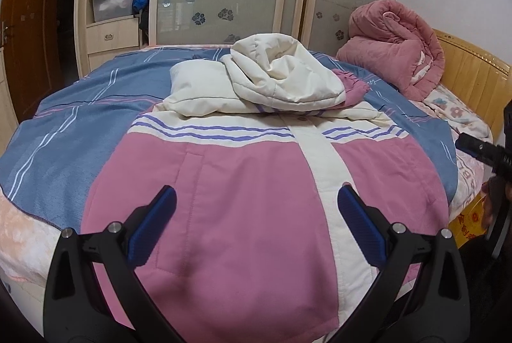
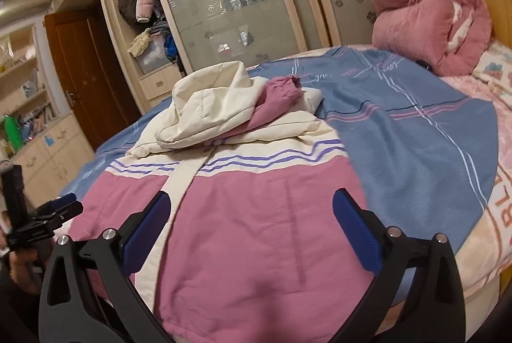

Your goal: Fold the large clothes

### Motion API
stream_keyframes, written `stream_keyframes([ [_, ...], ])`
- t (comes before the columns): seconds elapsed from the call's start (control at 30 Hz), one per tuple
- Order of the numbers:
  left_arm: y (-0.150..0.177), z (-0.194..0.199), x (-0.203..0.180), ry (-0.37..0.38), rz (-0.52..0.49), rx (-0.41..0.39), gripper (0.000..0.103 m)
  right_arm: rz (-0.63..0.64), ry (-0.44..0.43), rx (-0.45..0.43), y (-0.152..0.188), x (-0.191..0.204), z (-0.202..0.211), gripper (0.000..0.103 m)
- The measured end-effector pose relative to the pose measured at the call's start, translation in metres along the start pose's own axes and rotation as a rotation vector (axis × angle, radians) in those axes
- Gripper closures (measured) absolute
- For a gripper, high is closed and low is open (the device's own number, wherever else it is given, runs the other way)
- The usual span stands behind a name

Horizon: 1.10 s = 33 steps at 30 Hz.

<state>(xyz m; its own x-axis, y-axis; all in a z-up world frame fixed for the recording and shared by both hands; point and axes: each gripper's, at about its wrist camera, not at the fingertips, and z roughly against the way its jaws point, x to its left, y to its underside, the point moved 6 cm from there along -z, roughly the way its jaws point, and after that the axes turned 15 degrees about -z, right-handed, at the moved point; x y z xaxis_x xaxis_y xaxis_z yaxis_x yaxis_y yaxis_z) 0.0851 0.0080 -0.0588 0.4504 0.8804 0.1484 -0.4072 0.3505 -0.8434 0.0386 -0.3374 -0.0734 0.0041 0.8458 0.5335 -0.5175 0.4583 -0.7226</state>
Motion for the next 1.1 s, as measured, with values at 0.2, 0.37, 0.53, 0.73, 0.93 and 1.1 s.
stream_keyframes([
  [0.2, 0.003, 0.001, 0.006, 0.025, 0.014, 0.007, 0.002, -0.070, 0.001, 0.214, 0.013, -0.070, -0.025, 0.002],
  [0.37, 0.005, 0.000, 0.004, 0.040, 0.005, 0.012, 0.002, -0.093, -0.039, 0.292, 0.031, -0.094, -0.030, 0.002],
  [0.53, 0.007, -0.003, -0.005, 0.060, -0.017, 0.026, 0.002, -0.099, -0.210, 0.364, 0.043, -0.097, -0.033, 0.011],
  [0.73, 0.006, -0.005, -0.013, 0.079, -0.034, 0.024, 0.002, -0.179, -0.377, 0.492, 0.053, -0.100, -0.035, 0.032],
  [0.93, 0.006, -0.004, -0.019, 0.104, -0.054, 0.016, 0.002, -0.198, -0.518, 0.586, 0.063, -0.085, -0.030, 0.052],
  [1.1, 0.006, -0.005, -0.020, 0.106, -0.052, 0.020, 0.002, -0.169, -0.457, 0.653, 0.079, -0.082, -0.046, 0.057],
])
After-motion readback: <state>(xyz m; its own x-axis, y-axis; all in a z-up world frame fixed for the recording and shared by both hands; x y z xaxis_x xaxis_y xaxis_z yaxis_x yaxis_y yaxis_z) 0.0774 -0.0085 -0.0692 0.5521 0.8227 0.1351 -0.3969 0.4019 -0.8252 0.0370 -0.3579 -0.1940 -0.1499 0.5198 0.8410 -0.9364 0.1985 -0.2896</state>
